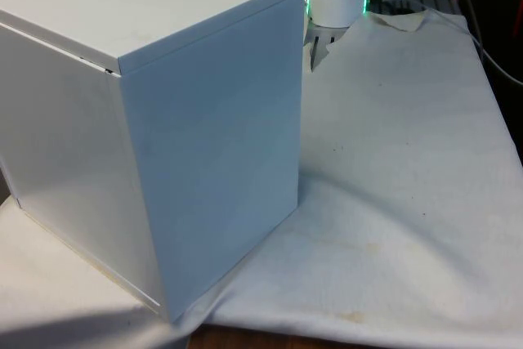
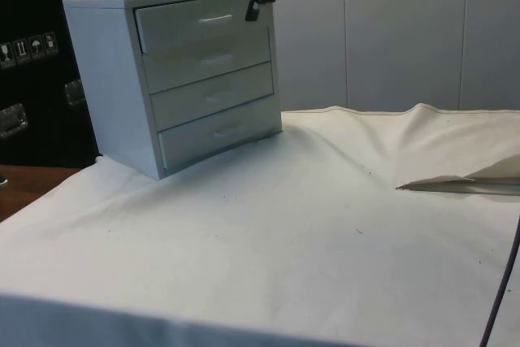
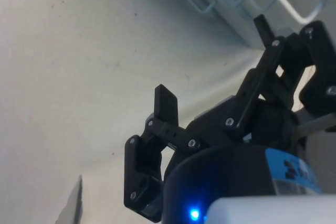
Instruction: Open the drawer, then close it.
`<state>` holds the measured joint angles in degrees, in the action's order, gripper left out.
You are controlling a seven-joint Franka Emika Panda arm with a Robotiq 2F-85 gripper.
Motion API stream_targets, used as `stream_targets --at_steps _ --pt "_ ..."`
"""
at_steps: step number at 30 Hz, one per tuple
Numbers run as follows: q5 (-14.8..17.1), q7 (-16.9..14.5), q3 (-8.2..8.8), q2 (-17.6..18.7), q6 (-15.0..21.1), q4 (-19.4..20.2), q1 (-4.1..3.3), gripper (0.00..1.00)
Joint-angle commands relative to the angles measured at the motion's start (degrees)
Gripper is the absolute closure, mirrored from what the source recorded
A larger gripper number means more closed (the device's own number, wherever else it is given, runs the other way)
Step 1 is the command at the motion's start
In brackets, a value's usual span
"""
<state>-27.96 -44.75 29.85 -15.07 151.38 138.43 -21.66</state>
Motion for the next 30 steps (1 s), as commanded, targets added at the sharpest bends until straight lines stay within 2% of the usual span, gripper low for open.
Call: stream_targets --at_steps 1,2,3,4,10,11,12,13,18,20,23,30 --pt "-1.8 0.5 0.11 0.1 1.7 0.2 0.74 0.0" --pt "-2.1 0.4 0.4 0.2 2.1 0.3 0.74 0.0" --pt "-0.7 0.0 0.4 0.0 0.7 0.2 0.06 0.0" --pt "-2.3 0.2 0.74 0.3 2.5 0.5 0.74 0.0" --pt "-2.5 -1.7 3.38 1.7 6.0 1.0 0.34 0.0" --pt "-2.5 -2.0 3.72 2.0 6.5 1.0 0.34 0.0" --pt "-2.0 -1.8 3.55 1.7 5.4 1.0 0.11 0.0" --pt "-2.3 -2.3 4.01 2.2 7.0 1.0 0.29 0.0" --pt "-1.9 -3.8 5.61 4.2 9.4 0.5 0.06 0.0" --pt "-2.0 -3.6 5.67 4.2 9.0 0.5 0.11 0.0" --pt "-1.7 -4.2 6.3 5.9 10.4 -0.6 0.0 0.0" --pt "-1.5 -4.0 6.42 7.8 10.8 -2.1 0.0 0.0"
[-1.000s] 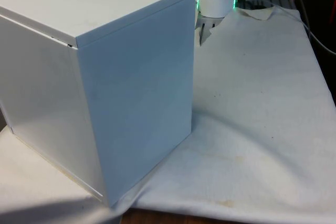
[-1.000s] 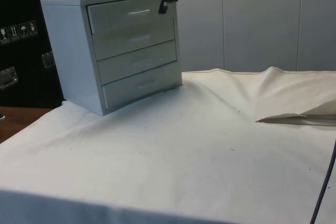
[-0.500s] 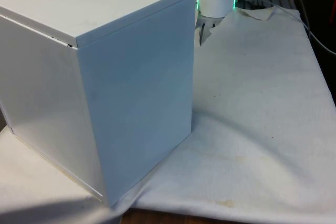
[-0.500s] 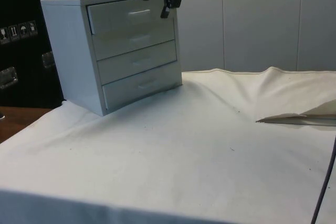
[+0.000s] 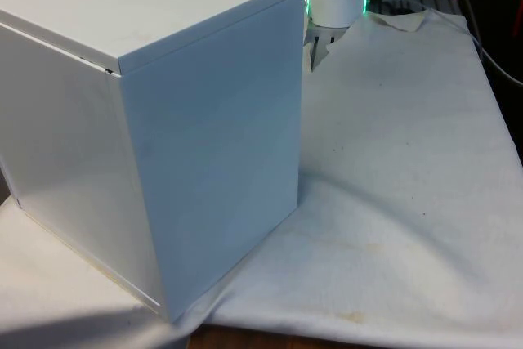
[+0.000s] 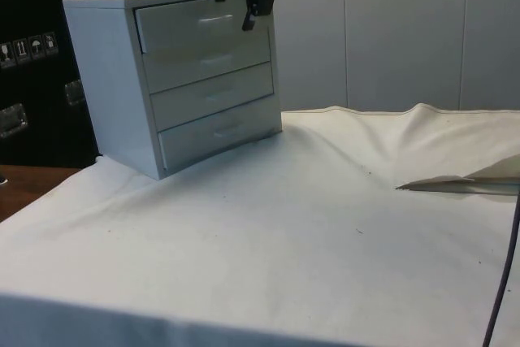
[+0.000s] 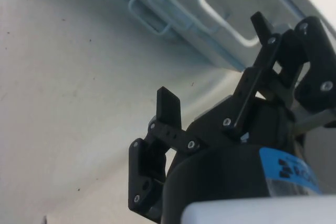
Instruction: Open the drawer, then close it.
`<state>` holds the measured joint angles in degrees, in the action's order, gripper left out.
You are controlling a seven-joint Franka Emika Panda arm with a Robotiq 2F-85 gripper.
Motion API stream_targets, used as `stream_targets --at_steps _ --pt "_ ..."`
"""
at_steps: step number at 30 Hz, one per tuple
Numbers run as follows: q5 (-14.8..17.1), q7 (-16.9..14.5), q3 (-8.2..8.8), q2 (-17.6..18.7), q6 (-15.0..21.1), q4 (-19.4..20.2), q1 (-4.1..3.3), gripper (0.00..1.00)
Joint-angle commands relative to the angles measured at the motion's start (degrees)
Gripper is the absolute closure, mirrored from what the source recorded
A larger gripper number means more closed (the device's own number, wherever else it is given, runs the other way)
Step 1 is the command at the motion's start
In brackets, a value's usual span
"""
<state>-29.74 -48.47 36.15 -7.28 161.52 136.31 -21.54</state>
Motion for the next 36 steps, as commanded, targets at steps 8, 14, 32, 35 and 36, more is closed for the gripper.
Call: stream_targets --at_steps 8,14,32,35,36 --pt "0.2 0.5 0.0 1.8 0.2 -0.9 -0.11 0.0" --pt "1.0 0.5 0.17 3.7 1.4 -1.3 -0.29 0.0" --pt "1.5 1.0 0.8 6.5 0.8 -2.6 -0.23 0.0" --pt "2.4 0.6 0.74 6.6 1.8 -2.0 -0.34 0.0" --pt "2.5 0.6 0.74 6.6 1.8 -2.0 -0.34 0.0"
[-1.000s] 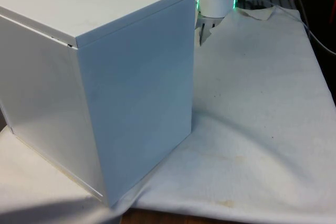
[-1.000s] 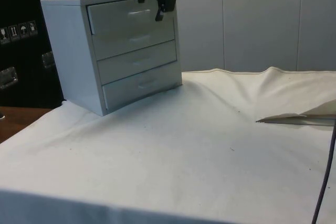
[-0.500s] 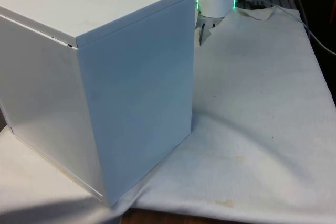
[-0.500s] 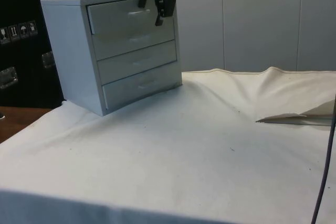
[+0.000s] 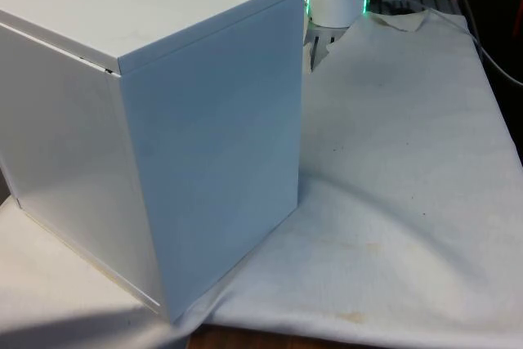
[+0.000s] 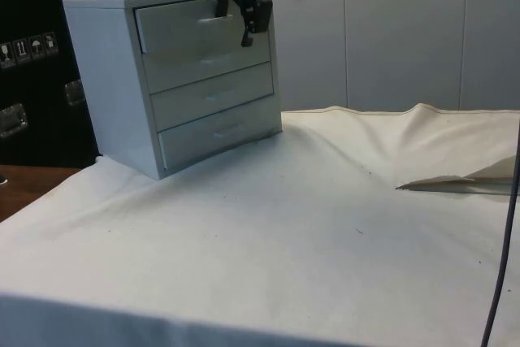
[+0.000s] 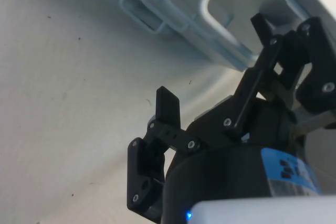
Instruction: Open the drawer, then close it.
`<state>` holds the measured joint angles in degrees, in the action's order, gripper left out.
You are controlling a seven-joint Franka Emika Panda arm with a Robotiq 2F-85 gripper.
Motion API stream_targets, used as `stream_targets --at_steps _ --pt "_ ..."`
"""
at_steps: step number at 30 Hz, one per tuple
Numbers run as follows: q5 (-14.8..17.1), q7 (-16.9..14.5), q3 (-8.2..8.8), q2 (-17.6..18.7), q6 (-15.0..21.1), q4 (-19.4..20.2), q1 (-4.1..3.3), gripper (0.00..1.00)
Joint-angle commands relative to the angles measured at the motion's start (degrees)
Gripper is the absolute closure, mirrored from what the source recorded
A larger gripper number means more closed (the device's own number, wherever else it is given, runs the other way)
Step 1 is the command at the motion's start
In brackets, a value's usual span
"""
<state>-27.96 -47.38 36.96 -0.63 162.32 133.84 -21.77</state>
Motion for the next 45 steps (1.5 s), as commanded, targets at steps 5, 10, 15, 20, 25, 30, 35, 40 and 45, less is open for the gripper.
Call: stream_targets --at_steps 5,10,15,20,25,30,35,40,45 --pt "0.1 0.0 0.0 0.0 0.0 0.1 -0.06 0.0" --pt "-0.1 0.6 -0.11 0.3 1.0 -0.2 -0.11 0.0" --pt "0.1 0.9 -0.4 0.9 1.4 -0.4 -0.17 0.0" --pt "0.2 1.6 -0.52 1.5 1.9 -0.6 -0.34 0.0" --pt "0.1 2.1 -0.69 1.6 2.1 -0.5 -0.4 0.0" --pt "0.1 2.2 -0.74 1.3 1.4 -0.3 -0.46 0.0" --pt "-0.1 2.8 -0.69 1.4 2.3 -0.4 -0.46 0.0" --pt "0.1 2.5 -0.74 1.3 1.7 -0.3 -0.52 0.16" --pt "-0.1 2.8 -0.57 1.4 2.6 -0.3 -0.46 0.38"
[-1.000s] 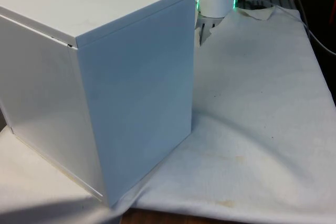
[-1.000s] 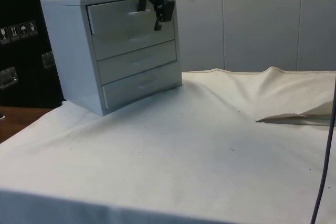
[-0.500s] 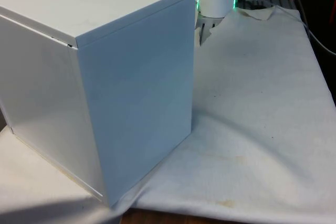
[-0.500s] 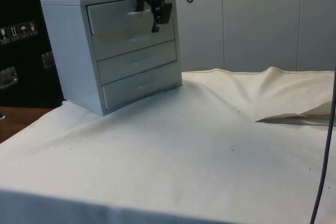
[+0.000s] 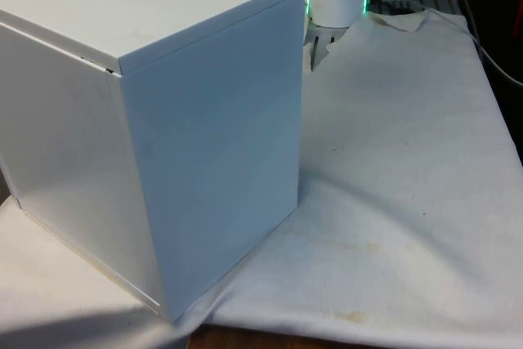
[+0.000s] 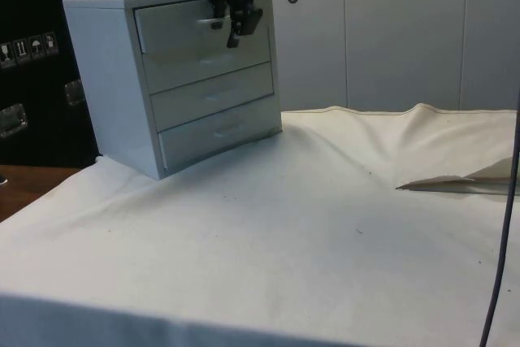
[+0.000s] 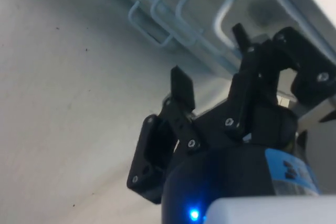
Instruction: Open the drawer, then close it.
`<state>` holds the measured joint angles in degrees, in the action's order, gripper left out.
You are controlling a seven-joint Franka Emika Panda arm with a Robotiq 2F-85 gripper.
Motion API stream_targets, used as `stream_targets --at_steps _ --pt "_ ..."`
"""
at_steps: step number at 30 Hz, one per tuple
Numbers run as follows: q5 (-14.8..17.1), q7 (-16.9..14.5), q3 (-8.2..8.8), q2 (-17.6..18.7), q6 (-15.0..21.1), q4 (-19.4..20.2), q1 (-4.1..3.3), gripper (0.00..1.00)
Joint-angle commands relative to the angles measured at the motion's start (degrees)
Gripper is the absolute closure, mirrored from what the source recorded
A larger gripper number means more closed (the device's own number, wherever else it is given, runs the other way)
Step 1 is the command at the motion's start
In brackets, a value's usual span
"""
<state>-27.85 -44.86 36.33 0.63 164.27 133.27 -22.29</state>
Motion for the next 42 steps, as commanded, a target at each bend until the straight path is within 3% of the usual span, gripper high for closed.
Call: stream_targets --at_steps 1,5,9,12,20,26,27,32,40,41,42 --pt "-0.2 0.3 0.06 0.2 0.7 0.2 0.06 0.5" --pt "0.0 0.0 0.11 0.0 0.2 -0.3 0.0 0.69" --pt "-0.3 0.3 0.23 0.5 1.0 0.0 0.0 0.81" --pt "-0.3 0.3 0.23 0.5 1.1 0.0 0.0 1.0" --pt "-0.3 0.3 0.29 0.4 1.4 -0.1 0.0 1.0" --pt "-1.2 -0.1 0.29 -1.8 0.0 0.2 0.0 1.0" --pt "-0.1 -0.3 0.23 -0.1 0.5 -1.1 -0.06 1.0" --pt "-0.1 -0.6 0.17 -0.3 0.5 -0.9 -0.11 1.0" --pt "-2.7 0.7 0.11 -3.7 0.9 1.8 0.06 1.0" --pt "-0.9 -0.7 0.11 -3.2 0.5 1.6 -0.29 1.0" --pt "-3.2 0.9 0.06 -4.2 1.1 2.3 0.17 1.0"
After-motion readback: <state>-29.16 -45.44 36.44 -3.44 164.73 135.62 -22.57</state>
